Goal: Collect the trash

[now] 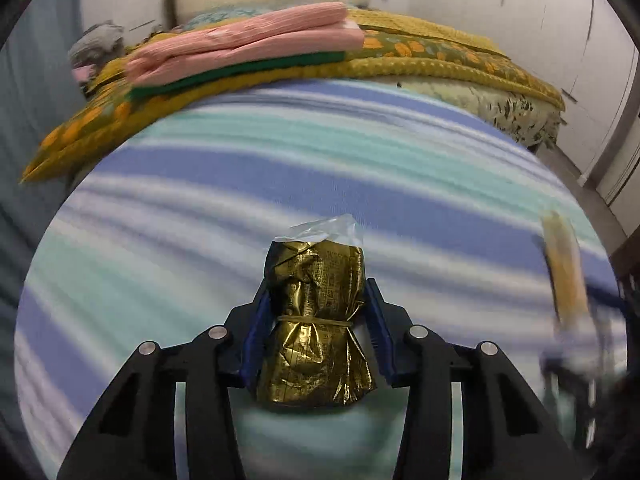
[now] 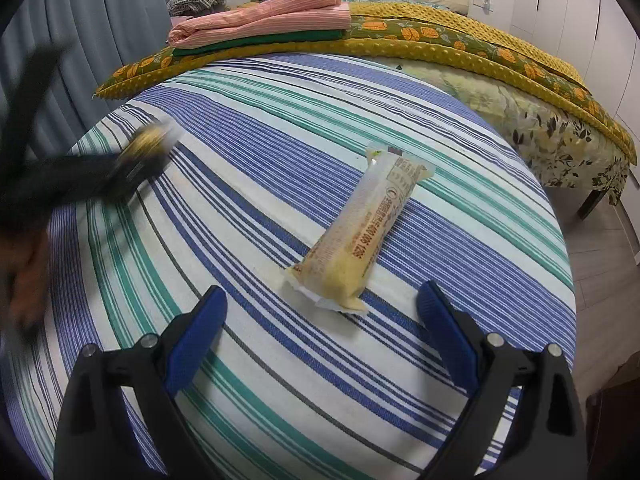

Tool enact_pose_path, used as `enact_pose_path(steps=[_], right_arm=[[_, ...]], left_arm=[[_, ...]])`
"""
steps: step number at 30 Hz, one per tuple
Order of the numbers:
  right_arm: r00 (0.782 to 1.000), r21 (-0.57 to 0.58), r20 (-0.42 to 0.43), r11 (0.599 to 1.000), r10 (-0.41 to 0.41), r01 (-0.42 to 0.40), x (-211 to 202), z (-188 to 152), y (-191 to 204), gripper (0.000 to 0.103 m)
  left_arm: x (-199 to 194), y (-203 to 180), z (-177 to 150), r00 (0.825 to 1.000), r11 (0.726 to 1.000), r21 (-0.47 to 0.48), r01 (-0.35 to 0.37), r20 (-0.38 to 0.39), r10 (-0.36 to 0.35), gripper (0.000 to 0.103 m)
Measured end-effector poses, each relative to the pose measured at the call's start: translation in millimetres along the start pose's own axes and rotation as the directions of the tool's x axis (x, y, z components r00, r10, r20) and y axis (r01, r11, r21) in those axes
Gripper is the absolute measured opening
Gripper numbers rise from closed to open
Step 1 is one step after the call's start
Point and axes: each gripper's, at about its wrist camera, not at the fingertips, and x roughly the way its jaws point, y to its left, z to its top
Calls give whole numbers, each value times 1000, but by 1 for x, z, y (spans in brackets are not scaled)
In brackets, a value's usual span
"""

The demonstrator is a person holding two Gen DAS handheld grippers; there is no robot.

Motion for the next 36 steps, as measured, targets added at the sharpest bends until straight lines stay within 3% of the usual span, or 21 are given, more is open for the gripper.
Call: enact_pose_path(steps=[5, 9, 12, 16, 19, 31, 35, 36], right_arm=[[1000, 1, 1, 1000, 2, -2, 0, 0, 0, 93], [999, 31, 13, 999, 40, -41, -5, -3, -6, 93], [997, 95, -5, 992, 79, -79, -14, -7, -17, 93], [992, 213, -41, 972, 116, -104, -20, 1, -28, 92], [995, 266, -43, 961, 95, -80, -20, 17, -32, 92], [991, 166, -134, 985, -17, 39, 4, 47, -23, 91], [987, 142, -154, 988, -45, 67, 10, 50, -21, 85], [985, 140, -162, 987, -51, 74, 12, 51, -21, 77]], left_arm=[[-45, -6, -61, 1000, 998, -52, -24, 6, 25, 50], [-58, -6, -79, 1000, 997, -80, -7, -9, 6, 77], [-58, -5, -81, 1000, 998, -66, -14, -22, 13, 83], [-55, -4, -78, 999, 997, -67, -27, -22, 25, 85], [-50, -2, -76, 998, 996, -73, -58, -13, 58, 89], [-47, 1, -75, 997, 994, -83, -70, -22, 68, 93], [-47, 1, -75, 998, 994, -83, -68, -23, 66, 94], [-47, 1, -75, 998, 994, -84, -66, -22, 64, 94]])
